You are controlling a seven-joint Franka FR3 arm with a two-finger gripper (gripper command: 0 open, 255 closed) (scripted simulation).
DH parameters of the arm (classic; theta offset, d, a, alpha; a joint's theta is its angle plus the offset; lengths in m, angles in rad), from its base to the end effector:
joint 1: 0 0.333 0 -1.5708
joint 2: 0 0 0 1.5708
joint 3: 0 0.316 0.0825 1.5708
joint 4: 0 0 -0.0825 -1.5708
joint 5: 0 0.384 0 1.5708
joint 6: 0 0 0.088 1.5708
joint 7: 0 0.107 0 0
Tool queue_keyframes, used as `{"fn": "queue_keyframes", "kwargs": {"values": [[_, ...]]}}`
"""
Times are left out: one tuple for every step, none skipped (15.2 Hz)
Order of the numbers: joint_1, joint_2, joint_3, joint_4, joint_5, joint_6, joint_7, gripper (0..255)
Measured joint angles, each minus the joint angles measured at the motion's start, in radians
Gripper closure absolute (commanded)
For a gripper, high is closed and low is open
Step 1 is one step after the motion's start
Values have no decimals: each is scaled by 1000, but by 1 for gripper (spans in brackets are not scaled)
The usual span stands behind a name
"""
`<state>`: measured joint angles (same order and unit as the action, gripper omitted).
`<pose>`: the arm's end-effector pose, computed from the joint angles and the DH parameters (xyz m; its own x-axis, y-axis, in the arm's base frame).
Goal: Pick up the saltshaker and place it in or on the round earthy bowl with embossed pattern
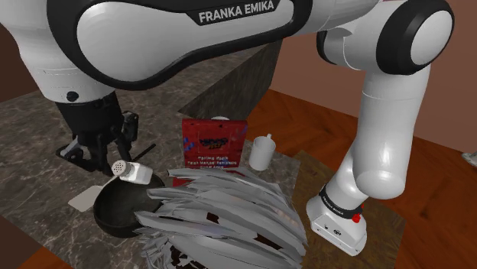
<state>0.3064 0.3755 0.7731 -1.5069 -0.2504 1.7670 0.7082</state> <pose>0.3817 0.5240 0.4979 0.9258 0.3777 -0.0150 0.3776 -0.9259 -0.0055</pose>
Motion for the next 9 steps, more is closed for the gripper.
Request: {"fn": "queue_keyframes", "kwargs": {"values": [[-4, -2, 0, -16, 0, 15, 0, 255], [-7, -4, -1, -34, 1, 30, 0, 255], [-10, -4, -1, -47, 1, 43, 0, 255], [-12, -3, -2, -60, 0, 56, 0, 255], [-12, -2, -3, -67, -2, 64, 2, 255], [-11, 0, -3, -70, -3, 68, 4, 255], [-11, 0, -4, -72, -4, 71, 4, 255], [-11, 0, -4, -73, -4, 72, 4, 255], [-11, 0, -4, -74, -4, 73, 4, 255]]}}
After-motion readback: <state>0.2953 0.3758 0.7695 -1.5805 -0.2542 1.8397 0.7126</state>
